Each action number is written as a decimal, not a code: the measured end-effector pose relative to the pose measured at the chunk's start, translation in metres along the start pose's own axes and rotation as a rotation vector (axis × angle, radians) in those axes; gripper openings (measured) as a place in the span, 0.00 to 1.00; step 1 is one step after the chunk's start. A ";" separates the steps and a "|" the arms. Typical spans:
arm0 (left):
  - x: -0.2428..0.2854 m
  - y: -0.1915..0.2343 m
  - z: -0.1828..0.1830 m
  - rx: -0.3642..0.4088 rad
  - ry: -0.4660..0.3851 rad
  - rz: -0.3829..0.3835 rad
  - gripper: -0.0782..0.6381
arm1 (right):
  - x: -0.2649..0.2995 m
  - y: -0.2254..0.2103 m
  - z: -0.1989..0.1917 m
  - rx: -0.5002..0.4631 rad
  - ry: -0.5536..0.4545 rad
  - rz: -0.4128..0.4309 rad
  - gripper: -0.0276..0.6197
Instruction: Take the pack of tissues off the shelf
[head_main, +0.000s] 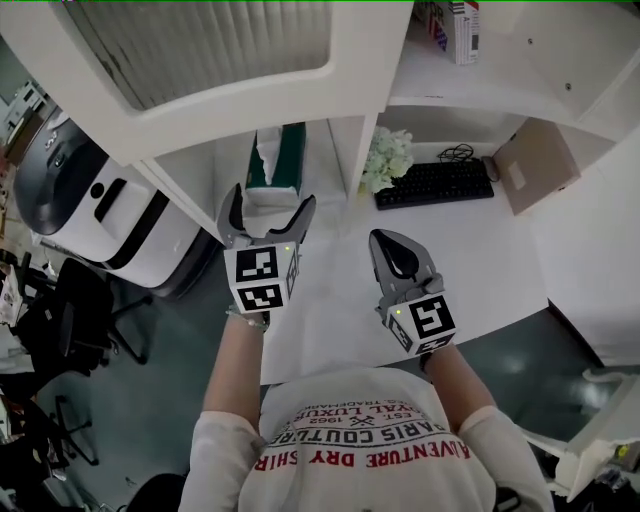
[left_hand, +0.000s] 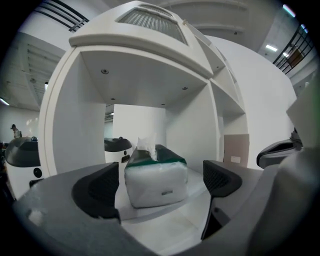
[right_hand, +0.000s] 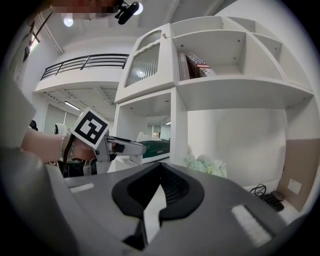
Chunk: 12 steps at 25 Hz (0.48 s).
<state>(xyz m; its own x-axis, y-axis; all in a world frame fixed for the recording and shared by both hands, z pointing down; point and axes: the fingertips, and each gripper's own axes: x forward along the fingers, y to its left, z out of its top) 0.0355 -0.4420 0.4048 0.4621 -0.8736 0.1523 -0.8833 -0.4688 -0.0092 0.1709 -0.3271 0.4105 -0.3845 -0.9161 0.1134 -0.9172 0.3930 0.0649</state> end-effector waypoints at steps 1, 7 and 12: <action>0.005 0.002 -0.002 0.001 0.009 0.006 0.85 | 0.005 -0.001 -0.002 0.003 0.000 0.000 0.04; 0.032 0.012 -0.007 0.015 0.051 0.032 0.90 | 0.024 -0.007 -0.003 0.007 -0.001 0.011 0.04; 0.044 0.019 -0.016 0.053 0.107 0.078 0.90 | 0.029 -0.011 -0.008 0.010 0.024 0.028 0.04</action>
<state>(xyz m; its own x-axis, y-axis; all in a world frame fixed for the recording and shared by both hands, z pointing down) 0.0374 -0.4870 0.4267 0.3783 -0.8903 0.2537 -0.9095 -0.4084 -0.0770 0.1708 -0.3576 0.4214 -0.4071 -0.9028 0.1387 -0.9074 0.4171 0.0513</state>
